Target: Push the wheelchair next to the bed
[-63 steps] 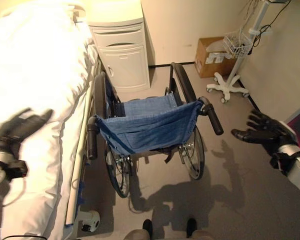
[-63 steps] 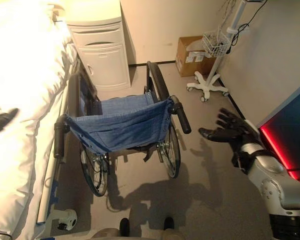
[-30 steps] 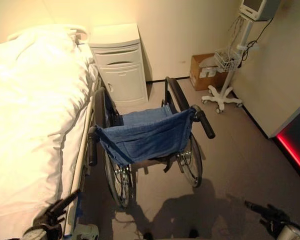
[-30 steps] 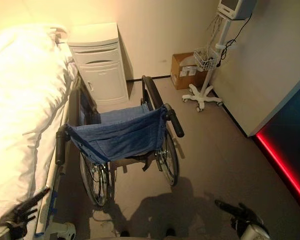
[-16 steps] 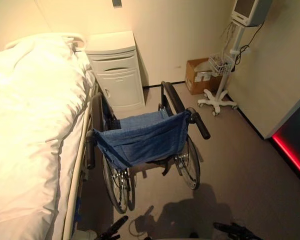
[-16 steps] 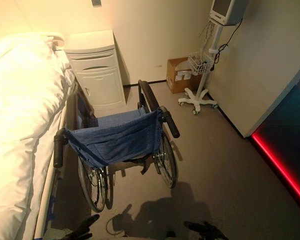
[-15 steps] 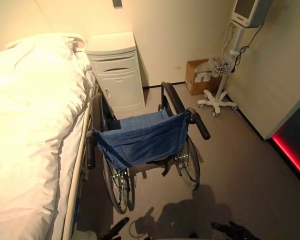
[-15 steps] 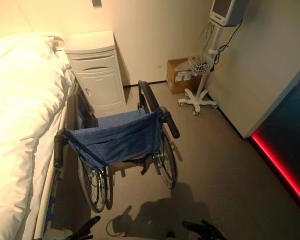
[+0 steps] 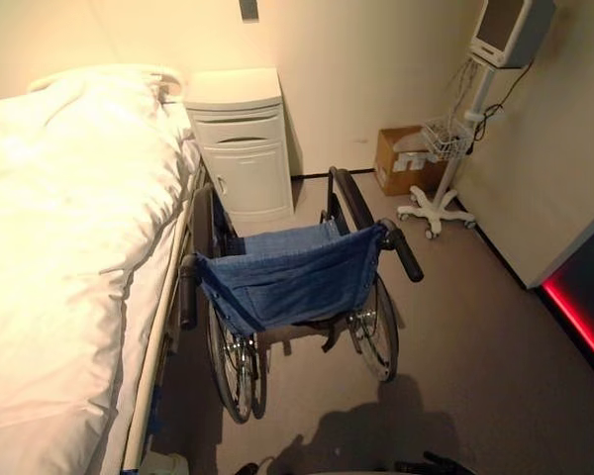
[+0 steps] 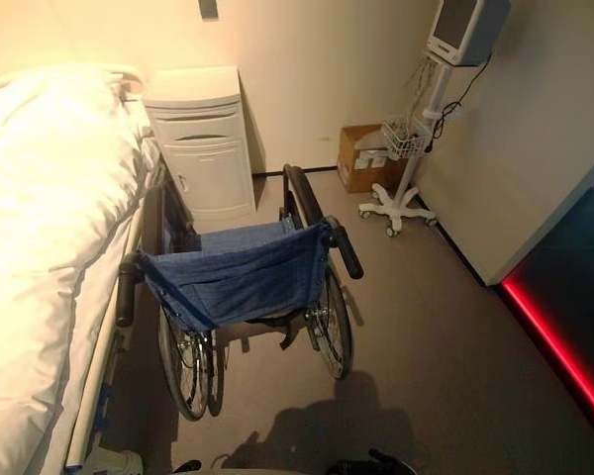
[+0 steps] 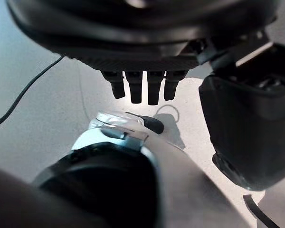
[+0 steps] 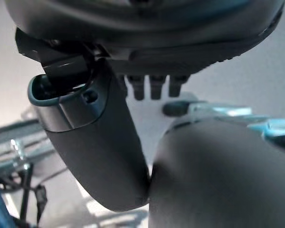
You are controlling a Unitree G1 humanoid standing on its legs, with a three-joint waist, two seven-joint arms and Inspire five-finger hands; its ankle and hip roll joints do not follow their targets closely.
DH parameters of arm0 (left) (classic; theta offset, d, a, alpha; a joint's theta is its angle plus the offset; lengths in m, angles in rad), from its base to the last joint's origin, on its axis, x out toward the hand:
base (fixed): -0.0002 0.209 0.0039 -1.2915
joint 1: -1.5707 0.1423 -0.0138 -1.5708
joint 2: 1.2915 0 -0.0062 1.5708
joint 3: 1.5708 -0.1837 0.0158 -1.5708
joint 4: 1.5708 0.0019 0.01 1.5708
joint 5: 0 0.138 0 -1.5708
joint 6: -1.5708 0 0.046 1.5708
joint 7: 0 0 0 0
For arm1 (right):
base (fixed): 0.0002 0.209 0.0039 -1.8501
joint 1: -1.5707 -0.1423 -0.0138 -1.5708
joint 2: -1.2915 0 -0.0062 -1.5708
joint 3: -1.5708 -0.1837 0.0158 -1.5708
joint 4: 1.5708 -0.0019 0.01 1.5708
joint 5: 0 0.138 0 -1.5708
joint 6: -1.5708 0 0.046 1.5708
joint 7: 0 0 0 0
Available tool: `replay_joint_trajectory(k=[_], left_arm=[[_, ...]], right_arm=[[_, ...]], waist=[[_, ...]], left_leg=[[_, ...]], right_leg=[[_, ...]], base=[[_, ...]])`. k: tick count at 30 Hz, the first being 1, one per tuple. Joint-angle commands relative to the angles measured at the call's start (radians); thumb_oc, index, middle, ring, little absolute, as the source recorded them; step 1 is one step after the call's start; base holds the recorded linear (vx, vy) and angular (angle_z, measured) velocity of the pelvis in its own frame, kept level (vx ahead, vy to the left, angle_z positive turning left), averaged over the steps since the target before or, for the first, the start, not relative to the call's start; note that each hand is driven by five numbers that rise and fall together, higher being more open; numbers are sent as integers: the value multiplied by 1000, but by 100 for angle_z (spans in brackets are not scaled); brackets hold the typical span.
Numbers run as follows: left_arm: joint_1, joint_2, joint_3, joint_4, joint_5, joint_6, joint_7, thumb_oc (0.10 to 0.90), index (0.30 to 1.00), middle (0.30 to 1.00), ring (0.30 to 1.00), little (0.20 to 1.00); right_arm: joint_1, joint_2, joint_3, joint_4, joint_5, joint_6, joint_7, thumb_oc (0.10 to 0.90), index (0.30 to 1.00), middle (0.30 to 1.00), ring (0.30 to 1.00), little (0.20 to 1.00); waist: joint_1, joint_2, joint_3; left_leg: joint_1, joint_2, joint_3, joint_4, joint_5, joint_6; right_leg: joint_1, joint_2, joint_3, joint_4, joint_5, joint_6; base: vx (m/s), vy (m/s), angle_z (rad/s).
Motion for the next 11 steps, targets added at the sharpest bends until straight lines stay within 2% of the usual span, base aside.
replay_joint_trajectory(k=[1, 11], left_arm=[[-71, 1, -30, 53, 9, -17, -12, 800, 900, 900, 900, 900], [-68, -7, -33, 65, -12, -20, -17, 800, 900, 900, 900, 900]], right_arm=[[-21, -6, 34, 33, -3, 11, 71, 800, 900, 900, 900, 900], [-20, 5, 38, 56, 16, 14, 78, 800, 900, 900, 900, 900]], waist=[[14, 11, 30], [19, 7, 27]], left_leg=[[-12, -33, 30, 42, -48, -16], [-8, -38, 23, 31, -46, -12]], right_leg=[[-10, 22, -71, 65, -34, 6], [-11, 22, -71, 68, -34, 8]], base=[[20, 9, 3], [14, 3, 5]])
